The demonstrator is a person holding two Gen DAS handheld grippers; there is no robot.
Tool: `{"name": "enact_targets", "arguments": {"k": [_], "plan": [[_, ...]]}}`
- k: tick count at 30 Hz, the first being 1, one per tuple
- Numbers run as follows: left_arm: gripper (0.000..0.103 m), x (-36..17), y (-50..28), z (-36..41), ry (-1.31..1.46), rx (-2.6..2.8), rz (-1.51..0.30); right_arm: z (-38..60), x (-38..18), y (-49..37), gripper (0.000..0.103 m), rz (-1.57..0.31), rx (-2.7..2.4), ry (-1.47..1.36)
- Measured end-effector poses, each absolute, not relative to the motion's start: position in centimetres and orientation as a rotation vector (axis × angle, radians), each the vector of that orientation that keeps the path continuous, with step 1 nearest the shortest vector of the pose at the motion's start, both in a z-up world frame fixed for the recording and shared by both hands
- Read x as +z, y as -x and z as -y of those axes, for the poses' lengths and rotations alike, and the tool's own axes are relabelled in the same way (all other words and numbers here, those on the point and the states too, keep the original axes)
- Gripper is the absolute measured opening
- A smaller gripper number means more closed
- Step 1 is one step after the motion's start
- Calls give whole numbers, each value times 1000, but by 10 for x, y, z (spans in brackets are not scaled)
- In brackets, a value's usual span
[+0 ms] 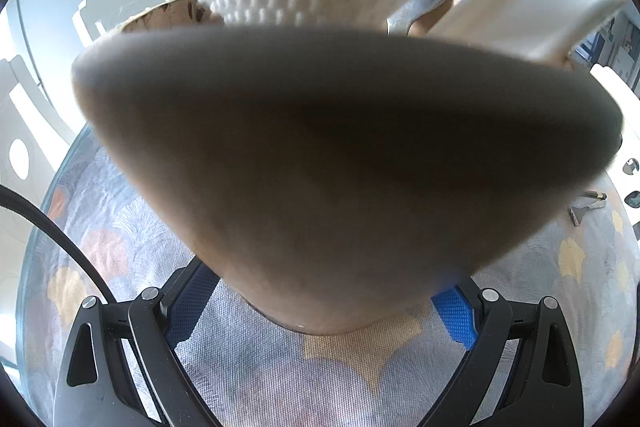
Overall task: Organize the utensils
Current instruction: 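Lower the black chopstick into the wooden holder and open the right tool, then move the right tool back over the remaining utensils on the cloth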
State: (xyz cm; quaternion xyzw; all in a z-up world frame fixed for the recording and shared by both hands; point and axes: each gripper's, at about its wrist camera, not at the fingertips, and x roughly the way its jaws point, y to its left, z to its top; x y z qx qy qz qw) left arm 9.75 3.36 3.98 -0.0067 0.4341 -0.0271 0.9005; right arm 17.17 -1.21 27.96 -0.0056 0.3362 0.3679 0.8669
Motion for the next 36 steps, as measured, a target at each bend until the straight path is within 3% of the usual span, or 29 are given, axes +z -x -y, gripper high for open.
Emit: {"name": "enact_targets", "arguments": {"k": [4,6,8,9,18,23,36], "plan": [[96,40,-94,-31,15,-58,-899,13,284,-165,10,-701,761,30],[97,41,-93,-28,15,-58,-899,16,287,-161,18,-690,753,33],[96,42,-93,-28,18,-60,-899,20,291,-157,45,-674,742,24],[96,43,-95,-33,20,-61,-900,22,293,-156,50,-664,736,17],[96,48,-96,-35,21,-62,-900,59,314,-140,53,-625,674,-26],[96,44,-96,-47,44,-79,-901,109,327,-129,71,-588,568,-90],[96,43,-94,-62,117,-124,-913,199,310,-130,71,-674,416,-400]]}}
